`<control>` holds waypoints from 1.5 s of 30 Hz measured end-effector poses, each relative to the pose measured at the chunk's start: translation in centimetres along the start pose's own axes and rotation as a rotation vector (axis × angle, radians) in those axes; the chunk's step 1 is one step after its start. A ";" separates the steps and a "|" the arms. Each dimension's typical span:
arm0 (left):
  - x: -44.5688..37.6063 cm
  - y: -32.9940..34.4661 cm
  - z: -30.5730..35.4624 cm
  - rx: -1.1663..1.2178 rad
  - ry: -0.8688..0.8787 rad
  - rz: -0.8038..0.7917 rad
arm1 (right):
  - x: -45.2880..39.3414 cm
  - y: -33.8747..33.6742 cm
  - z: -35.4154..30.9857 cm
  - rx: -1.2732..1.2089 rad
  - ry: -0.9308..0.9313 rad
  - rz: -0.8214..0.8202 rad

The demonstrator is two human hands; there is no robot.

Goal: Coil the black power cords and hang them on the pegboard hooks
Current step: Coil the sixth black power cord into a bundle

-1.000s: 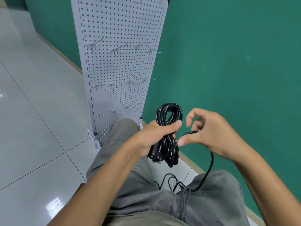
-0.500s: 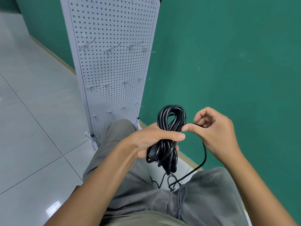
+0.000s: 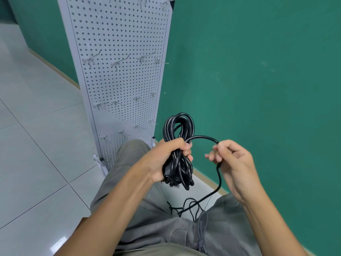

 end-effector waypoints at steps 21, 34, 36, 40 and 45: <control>1.0 1.3 -0.1 -0.347 0.070 -0.127 | -0.3 6.0 -3.2 0.018 0.339 -0.084; 0.8 2.0 -1.0 -0.079 -0.067 -0.247 | -2.8 5.0 -3.6 0.126 0.112 -0.047; 0.7 2.3 -1.2 -0.014 -0.079 -0.244 | -2.8 4.7 -3.6 0.232 0.053 -0.033; 0.5 2.4 -1.6 -0.022 -0.077 -0.227 | -3.0 4.2 -3.5 0.222 0.046 -0.022; 0.3 2.1 -1.3 -0.110 -0.012 -0.180 | -3.2 4.3 -3.1 0.189 0.044 0.016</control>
Point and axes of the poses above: each hand's wrist, its own x-axis away from the middle knuckle, its own y-axis out of the palm, z = x × y, the point moved 5 cm from there along -x, towards the middle knuckle
